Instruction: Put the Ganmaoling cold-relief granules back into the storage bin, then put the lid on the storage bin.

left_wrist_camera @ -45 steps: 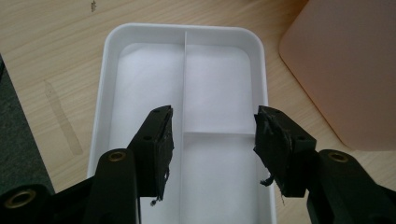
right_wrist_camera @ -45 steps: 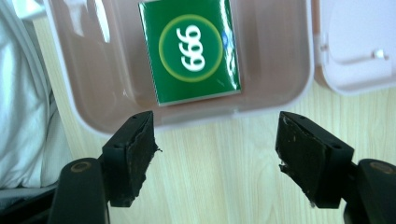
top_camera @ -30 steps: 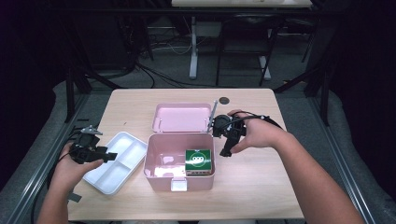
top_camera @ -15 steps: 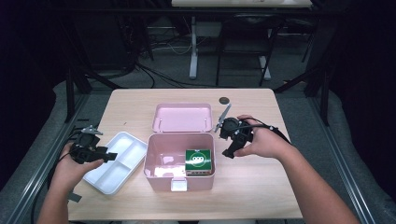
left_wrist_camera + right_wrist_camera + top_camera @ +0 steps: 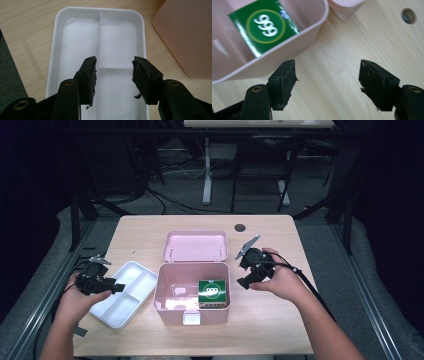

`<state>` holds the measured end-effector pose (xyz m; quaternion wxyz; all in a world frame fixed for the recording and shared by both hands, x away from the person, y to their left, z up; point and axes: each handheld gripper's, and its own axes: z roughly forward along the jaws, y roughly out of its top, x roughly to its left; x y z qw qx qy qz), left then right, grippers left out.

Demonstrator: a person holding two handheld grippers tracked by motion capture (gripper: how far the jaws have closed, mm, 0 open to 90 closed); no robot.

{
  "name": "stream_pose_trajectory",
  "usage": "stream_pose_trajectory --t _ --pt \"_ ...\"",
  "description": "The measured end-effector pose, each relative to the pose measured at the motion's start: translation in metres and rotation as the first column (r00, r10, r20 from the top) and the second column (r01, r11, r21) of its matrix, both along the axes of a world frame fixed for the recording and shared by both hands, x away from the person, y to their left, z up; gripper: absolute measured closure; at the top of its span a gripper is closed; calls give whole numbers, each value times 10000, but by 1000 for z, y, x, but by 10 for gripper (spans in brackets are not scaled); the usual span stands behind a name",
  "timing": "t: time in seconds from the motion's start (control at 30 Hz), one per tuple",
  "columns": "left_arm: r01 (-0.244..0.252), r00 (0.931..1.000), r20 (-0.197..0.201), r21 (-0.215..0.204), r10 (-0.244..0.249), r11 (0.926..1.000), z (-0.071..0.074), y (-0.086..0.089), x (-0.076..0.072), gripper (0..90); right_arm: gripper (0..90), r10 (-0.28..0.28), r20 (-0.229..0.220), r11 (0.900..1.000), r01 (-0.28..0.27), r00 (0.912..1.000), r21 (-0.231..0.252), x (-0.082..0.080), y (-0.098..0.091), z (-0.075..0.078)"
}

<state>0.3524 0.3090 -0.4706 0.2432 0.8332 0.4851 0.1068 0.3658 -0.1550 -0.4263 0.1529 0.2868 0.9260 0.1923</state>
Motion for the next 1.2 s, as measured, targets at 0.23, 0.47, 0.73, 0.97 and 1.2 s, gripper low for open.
stream_pose_trajectory --t 0.23,0.47,0.73,0.97,1.2 --pt "-71 9997 -250 0 71 10000 -2 -2 4 564 297 -1116 329 9895 1080 9932 964 -8 -12 -11" --pt "57 9974 -716 368 -30 9993 -5 -4 7 591 297 -1452 537 9802 1363 9879 1435 -12 -19 -15" --pt "497 9919 -1200 577 -425 9971 -6 -9 13 629 320 -1724 825 9739 1572 9816 1637 -16 -23 -16" --pt "637 9860 -1594 893 -489 9940 -12 -14 19 663 323 -1664 1082 9750 1471 9801 1665 -20 -23 -16" --pt "874 9780 -2027 1872 -486 9784 -23 -22 29 701 325 -1907 1220 9651 1633 9740 2048 -23 -36 -19"
